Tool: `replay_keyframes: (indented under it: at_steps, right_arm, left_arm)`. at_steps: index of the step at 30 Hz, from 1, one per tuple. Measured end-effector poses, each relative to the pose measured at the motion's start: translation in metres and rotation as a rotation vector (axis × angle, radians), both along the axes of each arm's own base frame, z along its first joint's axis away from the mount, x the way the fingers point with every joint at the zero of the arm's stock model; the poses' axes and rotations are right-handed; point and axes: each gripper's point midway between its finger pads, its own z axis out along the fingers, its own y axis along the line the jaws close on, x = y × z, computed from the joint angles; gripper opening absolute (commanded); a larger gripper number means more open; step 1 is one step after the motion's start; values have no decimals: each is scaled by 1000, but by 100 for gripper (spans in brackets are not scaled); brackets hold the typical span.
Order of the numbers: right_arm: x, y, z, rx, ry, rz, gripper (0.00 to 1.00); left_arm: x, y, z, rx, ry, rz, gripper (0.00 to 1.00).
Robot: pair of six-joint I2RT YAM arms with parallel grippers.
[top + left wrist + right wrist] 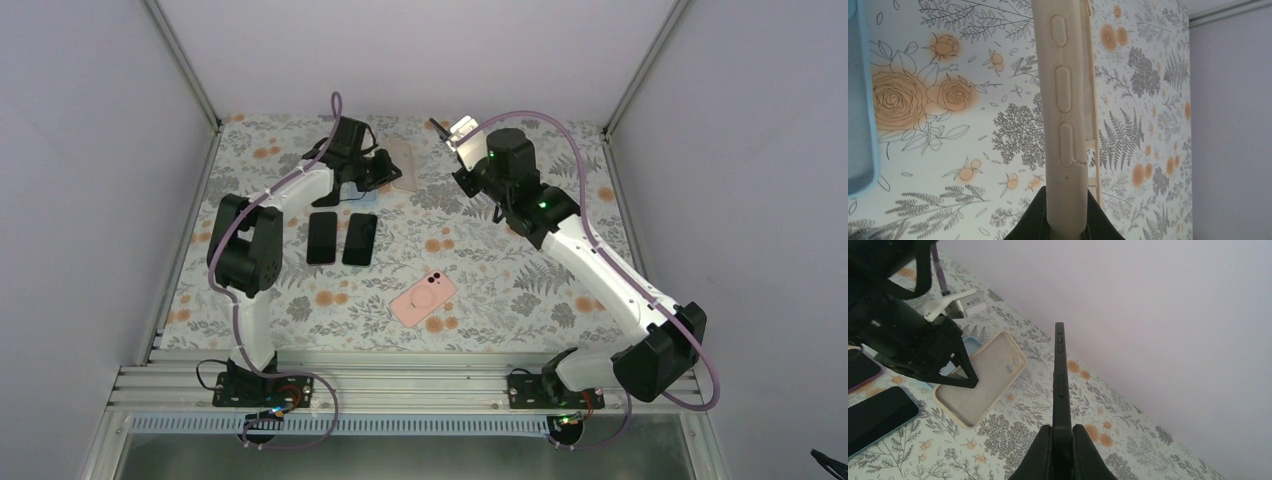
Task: Take the phone out of the phone case
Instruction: Place the phone case at the center of the board.
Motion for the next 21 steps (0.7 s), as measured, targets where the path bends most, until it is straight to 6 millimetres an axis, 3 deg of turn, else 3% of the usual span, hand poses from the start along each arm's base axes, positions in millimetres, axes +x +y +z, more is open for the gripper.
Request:
replay_keyframes:
  at_steps: [14,21]
  right_arm:
    - [4,-6,1,30,17,-6,4]
    - [5,-6,-2,34,32,-1,4]
  left_arm:
    - [36,-12,-48,62,46,-22,2]
    - [43,-18,-72,81,74,-38,3]
